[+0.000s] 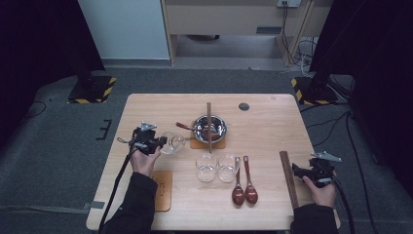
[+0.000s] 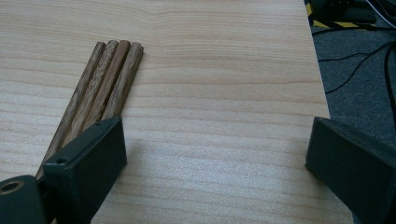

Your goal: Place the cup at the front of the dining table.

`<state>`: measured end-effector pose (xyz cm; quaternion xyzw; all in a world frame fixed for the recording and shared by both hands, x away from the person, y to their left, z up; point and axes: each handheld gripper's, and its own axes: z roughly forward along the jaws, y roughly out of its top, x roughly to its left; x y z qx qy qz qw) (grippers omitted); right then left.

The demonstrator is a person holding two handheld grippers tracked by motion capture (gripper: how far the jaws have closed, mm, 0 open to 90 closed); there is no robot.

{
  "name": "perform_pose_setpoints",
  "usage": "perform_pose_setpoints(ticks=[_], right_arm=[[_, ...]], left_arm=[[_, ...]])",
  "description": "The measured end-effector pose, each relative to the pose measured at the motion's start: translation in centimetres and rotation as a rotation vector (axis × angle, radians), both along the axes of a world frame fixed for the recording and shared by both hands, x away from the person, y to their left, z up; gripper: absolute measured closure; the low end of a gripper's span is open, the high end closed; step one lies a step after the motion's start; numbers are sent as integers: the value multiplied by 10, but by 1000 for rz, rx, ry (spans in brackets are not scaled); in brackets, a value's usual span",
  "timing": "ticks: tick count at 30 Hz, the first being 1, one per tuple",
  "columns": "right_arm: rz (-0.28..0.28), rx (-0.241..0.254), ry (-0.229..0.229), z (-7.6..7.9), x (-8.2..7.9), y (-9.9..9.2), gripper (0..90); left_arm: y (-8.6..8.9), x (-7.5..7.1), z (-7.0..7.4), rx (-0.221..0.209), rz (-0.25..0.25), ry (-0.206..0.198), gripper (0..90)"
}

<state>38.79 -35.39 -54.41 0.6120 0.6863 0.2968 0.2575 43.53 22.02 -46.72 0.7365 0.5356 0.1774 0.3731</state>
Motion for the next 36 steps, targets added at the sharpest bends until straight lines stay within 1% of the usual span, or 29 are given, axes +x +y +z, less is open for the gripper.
perform_pose_setpoints(ticks=[5,13,19,24,28,31,36], right_arm=[[0,0,0,0,0,0,52],[0,0,0,0,0,0,52],[0,0,0,0,0,0,52],[-1,0,1,0,0,0,50],[-1,0,1,0,0,0,49],[-1,1,2,0,0,0,49],[-1,1,2,0,0,0,48]], left_arm=[[-3,3,-6,7,-4,18,841],[-6,8,-13,30,-3,51,842],[-7,11,-15,41,2,65,842],[-7,11,-16,39,4,71,842],[-7,12,-16,32,6,68,841],[-7,13,-17,19,12,54,835],[-9,15,-21,-14,28,24,820]])
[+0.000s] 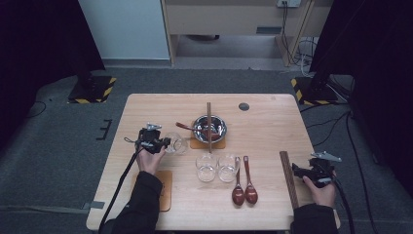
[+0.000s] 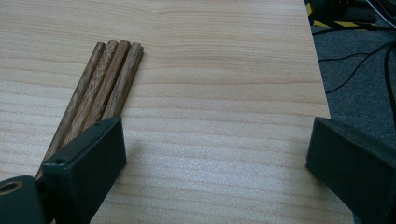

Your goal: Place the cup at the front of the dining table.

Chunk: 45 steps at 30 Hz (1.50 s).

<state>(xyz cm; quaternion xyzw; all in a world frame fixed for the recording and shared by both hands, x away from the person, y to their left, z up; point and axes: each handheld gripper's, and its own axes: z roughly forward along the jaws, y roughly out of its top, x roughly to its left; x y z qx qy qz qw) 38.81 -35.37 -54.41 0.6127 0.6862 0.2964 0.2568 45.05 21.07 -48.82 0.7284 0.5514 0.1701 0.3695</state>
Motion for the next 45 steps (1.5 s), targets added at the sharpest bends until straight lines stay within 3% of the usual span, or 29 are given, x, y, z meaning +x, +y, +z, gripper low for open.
perform_pose_setpoints(ticks=[15,45], right_arm=[[0,-1,0,0,0,0,46],[-2,0,1,0,0,0,44]], left_arm=[[-5,5,-7,-57,10,-50,784],[-11,9,-6,-79,27,-107,756]])
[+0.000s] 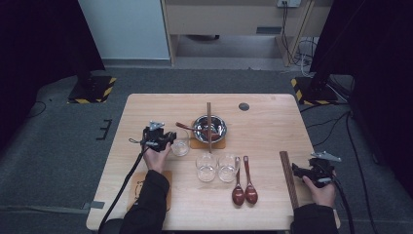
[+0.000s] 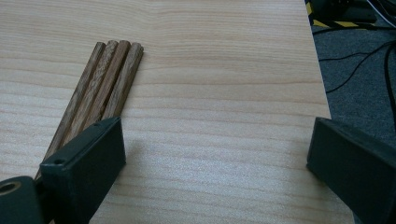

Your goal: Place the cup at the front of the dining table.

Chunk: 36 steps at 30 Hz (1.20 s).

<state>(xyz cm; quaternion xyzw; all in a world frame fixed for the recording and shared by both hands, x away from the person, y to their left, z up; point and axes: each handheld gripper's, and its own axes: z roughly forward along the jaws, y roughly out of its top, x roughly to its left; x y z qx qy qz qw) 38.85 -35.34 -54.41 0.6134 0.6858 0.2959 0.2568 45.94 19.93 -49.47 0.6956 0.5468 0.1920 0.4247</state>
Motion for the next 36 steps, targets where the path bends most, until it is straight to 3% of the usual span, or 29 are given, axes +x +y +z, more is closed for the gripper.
perform_pose_setpoints(ticks=[12,16,25,33,36], right_arm=[[-1,-1,-1,0,0,0,43],[-1,-1,-1,0,0,0,43],[-1,-1,-1,0,0,0,43],[-1,-1,-1,0,0,0,43],[0,-1,-1,0,0,0,43]], left_arm=[[0,2,-1,-21,-2,-4,750],[3,1,0,-49,-19,-19,724],[15,-22,19,-71,-77,-113,605],[29,-43,28,-83,-98,-154,540],[33,-49,29,-57,-101,-167,488]])
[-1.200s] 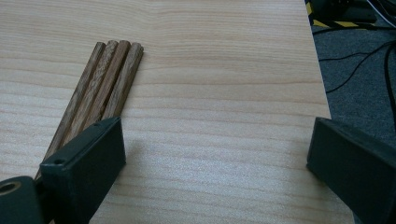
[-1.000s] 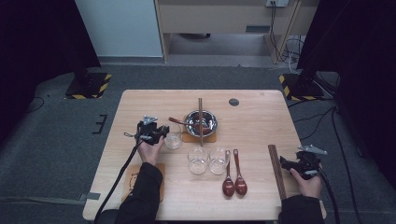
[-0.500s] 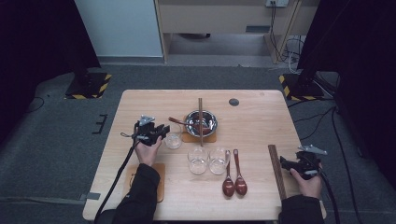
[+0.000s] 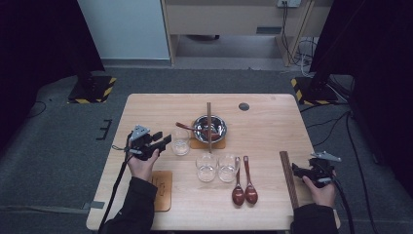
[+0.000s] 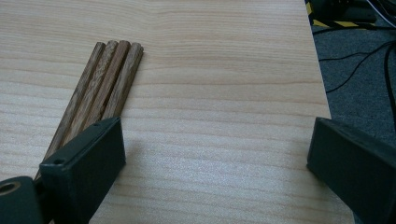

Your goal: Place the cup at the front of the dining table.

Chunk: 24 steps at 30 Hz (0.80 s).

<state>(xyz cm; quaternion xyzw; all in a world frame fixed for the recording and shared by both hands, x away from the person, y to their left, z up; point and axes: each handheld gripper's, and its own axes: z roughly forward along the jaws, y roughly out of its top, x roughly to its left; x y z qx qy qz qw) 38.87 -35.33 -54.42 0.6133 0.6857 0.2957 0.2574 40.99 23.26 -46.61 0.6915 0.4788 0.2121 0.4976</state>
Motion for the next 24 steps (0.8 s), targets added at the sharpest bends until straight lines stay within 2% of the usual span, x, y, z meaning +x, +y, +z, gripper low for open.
perform_pose_setpoints(ticks=[4,10,14,22,24], right_arm=[[0,0,0,0,0,0,43],[0,0,0,0,0,0,43],[0,0,0,0,0,0,43],[0,0,0,0,0,0,43],[0,0,0,0,0,0,42]], left_arm=[[9,-9,0,17,16,-6,448],[23,-20,-7,46,42,-7,384],[29,-27,-14,103,48,-8,341],[48,-41,-28,168,67,40,294],[56,-45,-35,183,88,27,295]])
